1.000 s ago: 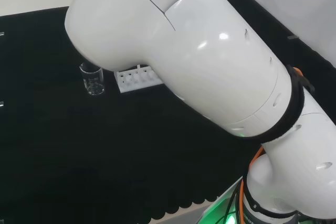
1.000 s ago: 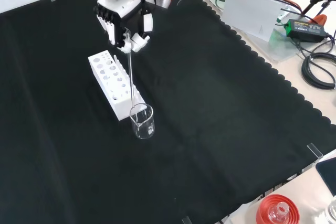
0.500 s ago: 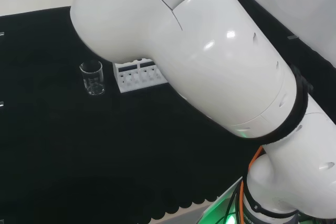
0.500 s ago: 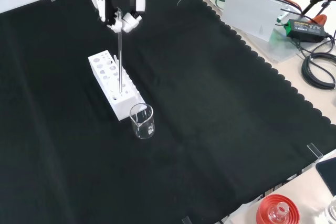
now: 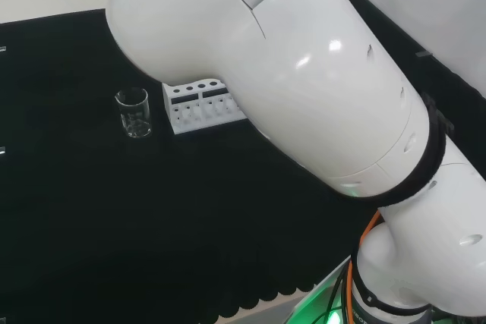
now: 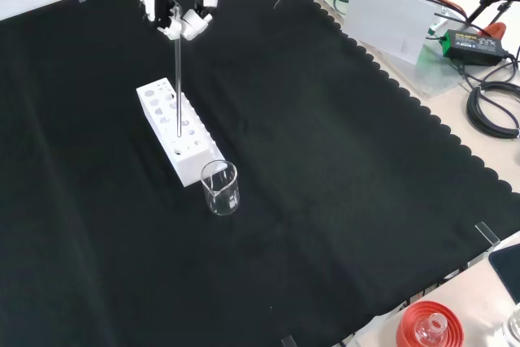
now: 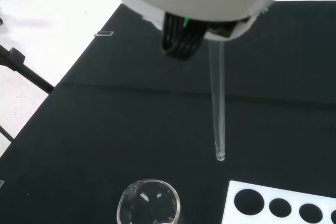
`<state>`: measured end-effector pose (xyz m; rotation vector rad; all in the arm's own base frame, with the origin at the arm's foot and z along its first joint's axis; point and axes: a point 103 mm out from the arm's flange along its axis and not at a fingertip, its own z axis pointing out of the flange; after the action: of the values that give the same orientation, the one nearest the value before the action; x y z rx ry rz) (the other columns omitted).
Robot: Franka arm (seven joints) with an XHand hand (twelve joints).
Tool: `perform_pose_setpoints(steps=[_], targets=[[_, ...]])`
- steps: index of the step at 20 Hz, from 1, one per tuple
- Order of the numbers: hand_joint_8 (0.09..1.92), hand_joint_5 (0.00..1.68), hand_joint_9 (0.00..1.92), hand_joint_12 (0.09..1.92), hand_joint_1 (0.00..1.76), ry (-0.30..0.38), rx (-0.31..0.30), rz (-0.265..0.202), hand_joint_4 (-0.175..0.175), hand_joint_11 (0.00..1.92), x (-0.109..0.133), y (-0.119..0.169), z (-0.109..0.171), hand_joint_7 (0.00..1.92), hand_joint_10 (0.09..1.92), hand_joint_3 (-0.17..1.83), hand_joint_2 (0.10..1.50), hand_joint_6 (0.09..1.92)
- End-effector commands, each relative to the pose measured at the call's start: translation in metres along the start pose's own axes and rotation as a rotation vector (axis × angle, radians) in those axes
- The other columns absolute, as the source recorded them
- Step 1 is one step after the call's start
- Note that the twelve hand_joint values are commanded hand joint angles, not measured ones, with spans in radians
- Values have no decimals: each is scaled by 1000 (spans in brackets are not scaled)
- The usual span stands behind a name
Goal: Put the glass rod back on the white test tube rack.
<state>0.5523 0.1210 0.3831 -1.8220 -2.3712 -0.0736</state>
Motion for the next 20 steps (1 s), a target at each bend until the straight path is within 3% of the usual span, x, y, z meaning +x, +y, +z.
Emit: perform_pose_setpoints(steps=[1,12,20], targets=[[642,1164,1747,546,1333,2,-2,12,-175,1616,-10,-4,-4,1456,369,927,506,827],[641,1164,1748,545,1333,-12,6,38,-175,1616,-35,-17,-3,1457,368,927,506,826],[640,1165,1748,545,1333,-9,9,50,-175,1616,-38,-22,1,1457,367,927,506,826]])
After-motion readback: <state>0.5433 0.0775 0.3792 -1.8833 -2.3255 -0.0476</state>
